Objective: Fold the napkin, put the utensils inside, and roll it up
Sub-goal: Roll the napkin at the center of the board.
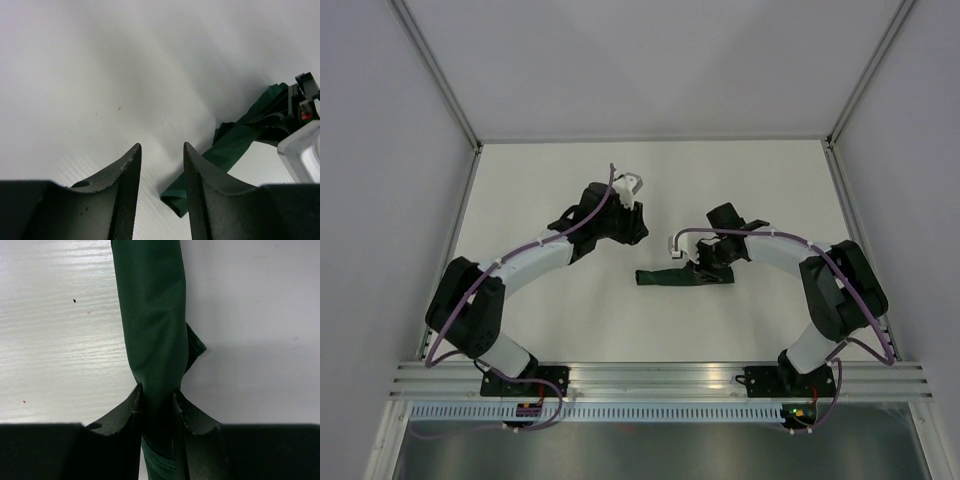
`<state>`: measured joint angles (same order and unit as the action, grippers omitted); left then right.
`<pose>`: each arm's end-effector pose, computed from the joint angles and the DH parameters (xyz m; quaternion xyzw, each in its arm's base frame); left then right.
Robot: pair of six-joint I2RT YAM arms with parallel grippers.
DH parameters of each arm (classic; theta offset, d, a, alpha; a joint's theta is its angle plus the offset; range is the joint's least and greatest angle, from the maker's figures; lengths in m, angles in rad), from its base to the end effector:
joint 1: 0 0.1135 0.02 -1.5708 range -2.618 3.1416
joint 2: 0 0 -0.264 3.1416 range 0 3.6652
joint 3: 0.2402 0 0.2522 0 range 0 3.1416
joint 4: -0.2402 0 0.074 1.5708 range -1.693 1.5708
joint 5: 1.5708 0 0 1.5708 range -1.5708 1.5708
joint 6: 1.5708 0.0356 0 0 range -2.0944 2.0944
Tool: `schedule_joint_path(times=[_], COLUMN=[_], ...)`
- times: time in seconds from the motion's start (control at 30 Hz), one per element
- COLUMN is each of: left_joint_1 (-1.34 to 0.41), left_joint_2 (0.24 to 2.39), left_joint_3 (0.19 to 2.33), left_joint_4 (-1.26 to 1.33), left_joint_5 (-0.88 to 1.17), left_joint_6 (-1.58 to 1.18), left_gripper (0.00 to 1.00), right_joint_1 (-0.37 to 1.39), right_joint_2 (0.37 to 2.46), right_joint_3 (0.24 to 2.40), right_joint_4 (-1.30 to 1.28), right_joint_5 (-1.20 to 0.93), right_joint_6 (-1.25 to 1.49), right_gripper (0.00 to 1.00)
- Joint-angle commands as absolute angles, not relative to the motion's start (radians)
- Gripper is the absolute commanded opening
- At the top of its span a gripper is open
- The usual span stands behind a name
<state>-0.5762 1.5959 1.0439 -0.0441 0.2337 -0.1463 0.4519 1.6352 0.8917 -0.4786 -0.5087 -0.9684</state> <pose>0.2945 -0.2012 0.2391 0.2405 0.8457 -0.2607 0.3987 0.2568 0.1439 0.1565 -0.6545 0.6943 0.1967 0.2256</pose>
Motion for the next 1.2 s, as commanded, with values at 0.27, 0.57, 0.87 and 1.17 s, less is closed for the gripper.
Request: schedule_joint_path(times=[0.27,0.57,0.87,1.17], left_joint_1=[-0.761,-0.91,-0.957,-0.954], left_joint_2=[1.377,1.534,1.704,1.743], left_joint_3=[0.684,0.632,0.653,0.707], left_joint_4=[0.202,0.407,0.567,0.506], left_joint_5=[-0.158,-0.265,-0.27,-0.313], left_joint_6=[-0.531,-0.727,-0.853,-0.844], left_gripper=[0.41,0.39,0.39,0.39], right_joint_1=[0.411,0.376,0.359,0.336], right_joint_2=[1.861,1.948,2.032,2.037], right_joint_3=[1.057,1.157,1.198,1.193], right_joint_4=[-0.698,-0.724,-0.724,-0.718], right_joint_5=[-0.593,-0.634,-0.704,-0.716], right_joint_6=[-0.789,-0.641,-0.557,-0.525], right_gripper=[0.2,0.2,0.2,0.28])
